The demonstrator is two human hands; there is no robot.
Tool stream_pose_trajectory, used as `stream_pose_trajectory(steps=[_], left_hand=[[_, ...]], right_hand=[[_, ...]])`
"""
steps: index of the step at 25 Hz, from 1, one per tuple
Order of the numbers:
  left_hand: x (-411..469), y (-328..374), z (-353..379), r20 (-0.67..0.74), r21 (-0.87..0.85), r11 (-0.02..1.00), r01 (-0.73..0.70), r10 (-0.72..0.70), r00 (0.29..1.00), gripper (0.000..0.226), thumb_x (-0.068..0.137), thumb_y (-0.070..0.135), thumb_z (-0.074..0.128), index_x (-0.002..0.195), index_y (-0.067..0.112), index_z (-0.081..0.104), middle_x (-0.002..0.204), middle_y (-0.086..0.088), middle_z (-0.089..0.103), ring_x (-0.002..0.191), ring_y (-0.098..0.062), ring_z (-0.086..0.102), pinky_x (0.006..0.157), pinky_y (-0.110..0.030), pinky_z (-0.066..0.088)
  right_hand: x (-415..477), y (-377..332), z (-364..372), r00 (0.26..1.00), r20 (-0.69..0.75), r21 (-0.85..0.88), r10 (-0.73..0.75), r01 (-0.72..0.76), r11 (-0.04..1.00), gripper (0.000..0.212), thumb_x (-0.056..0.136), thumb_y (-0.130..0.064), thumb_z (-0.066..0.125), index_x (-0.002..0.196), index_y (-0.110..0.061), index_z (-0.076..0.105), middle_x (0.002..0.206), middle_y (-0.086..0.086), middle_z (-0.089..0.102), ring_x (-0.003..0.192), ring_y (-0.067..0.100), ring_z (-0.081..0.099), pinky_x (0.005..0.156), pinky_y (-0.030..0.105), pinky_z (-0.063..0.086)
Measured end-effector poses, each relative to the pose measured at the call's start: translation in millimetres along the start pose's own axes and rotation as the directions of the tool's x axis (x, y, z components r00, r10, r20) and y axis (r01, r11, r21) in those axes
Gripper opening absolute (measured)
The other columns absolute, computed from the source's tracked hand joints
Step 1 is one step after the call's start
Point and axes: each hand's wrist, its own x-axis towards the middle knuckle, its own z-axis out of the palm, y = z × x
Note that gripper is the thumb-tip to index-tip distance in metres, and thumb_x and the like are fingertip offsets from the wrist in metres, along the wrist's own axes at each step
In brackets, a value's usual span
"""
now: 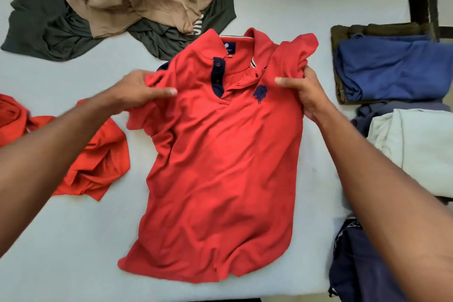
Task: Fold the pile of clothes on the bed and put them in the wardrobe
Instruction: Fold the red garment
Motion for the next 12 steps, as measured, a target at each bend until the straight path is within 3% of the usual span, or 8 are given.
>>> stream_pose_trajectory(steps=[2, 3, 5, 6, 9, 12], left_hand=[[-25, 7, 36, 0.165, 0.195, 0.961, -0.194, 0.163, 0.973, 0.019, 0.070, 0.027, 0.080, 0.081, 0.019, 0.066, 0.078, 0.002, 0.069, 0.071, -0.013, 0.062, 0.071, -0.031, 0.045], [-40, 10, 60, 0.223, 0.329, 0.883, -0.336, 0.273, 0.936, 0.015, 0.064, 0.021, 0.068, 0.078, 0.021, 0.061, 0.079, 0.000, 0.065, 0.073, -0.018, 0.060, 0.069, -0.031, 0.041], [-69, 11, 106, 0.311, 0.459, 0.699, -0.549, 0.453, 0.836, 0.030, 0.052, 0.014, 0.054, 0.079, 0.023, 0.060, 0.090, -0.002, 0.059, 0.081, -0.027, 0.056, 0.067, -0.035, 0.041], [-85, 7, 126, 0.339, 0.448, 0.669, -0.594, 0.488, 0.805, 0.033, 0.049, 0.013, 0.052, 0.080, 0.023, 0.059, 0.093, -0.001, 0.058, 0.084, -0.030, 0.056, 0.067, -0.036, 0.043], [-129, -17, 170, 0.400, 0.334, 0.697, -0.634, 0.504, 0.765, 0.041, 0.050, 0.009, 0.051, 0.089, 0.024, 0.050, 0.089, 0.001, 0.055, 0.087, -0.034, 0.059, 0.066, -0.038, 0.046], [-162, -40, 191, 0.345, 0.372, 0.728, -0.575, 0.467, 0.814, 0.036, 0.055, 0.014, 0.051, 0.089, 0.025, 0.054, 0.084, 0.001, 0.056, 0.087, -0.030, 0.060, 0.067, -0.036, 0.045]], right_hand=[[-23, 11, 17, 0.995, 0.078, -0.006, 0.064, -0.063, 0.998, 0.034, 0.088, -0.034, 0.073, 0.116, -0.016, 0.069, 0.119, 0.004, 0.074, 0.106, 0.014, 0.071, 0.095, 0.030, 0.054], [-37, 20, 22, 0.995, 0.076, -0.154, 0.068, -0.056, 0.986, 0.032, 0.088, -0.042, 0.072, 0.109, -0.018, 0.072, 0.111, 0.000, 0.076, 0.097, 0.007, 0.071, 0.089, 0.028, 0.053], [-67, 46, 17, 0.999, 0.020, -0.573, -0.045, 0.048, 0.818, 0.025, 0.083, -0.040, 0.070, 0.096, -0.019, 0.077, 0.092, -0.005, 0.074, 0.080, 0.004, 0.065, 0.074, 0.029, 0.049], [-84, 59, 9, 0.993, 0.055, -0.669, -0.107, 0.116, 0.734, 0.027, 0.076, -0.032, 0.065, 0.095, -0.017, 0.078, 0.091, -0.005, 0.072, 0.082, 0.006, 0.063, 0.073, 0.027, 0.048], [-137, 86, -24, 0.978, 0.027, -0.680, -0.206, 0.169, 0.714, 0.033, 0.070, -0.021, 0.060, 0.095, -0.009, 0.078, 0.093, -0.002, 0.069, 0.085, 0.008, 0.062, 0.074, 0.025, 0.048], [-168, 107, -61, 0.999, -0.009, -0.675, -0.035, 0.020, 0.738, 0.018, 0.071, -0.015, 0.072, 0.089, -0.016, 0.075, 0.081, 0.003, 0.073, 0.075, 0.013, 0.063, 0.068, 0.037, 0.056]])
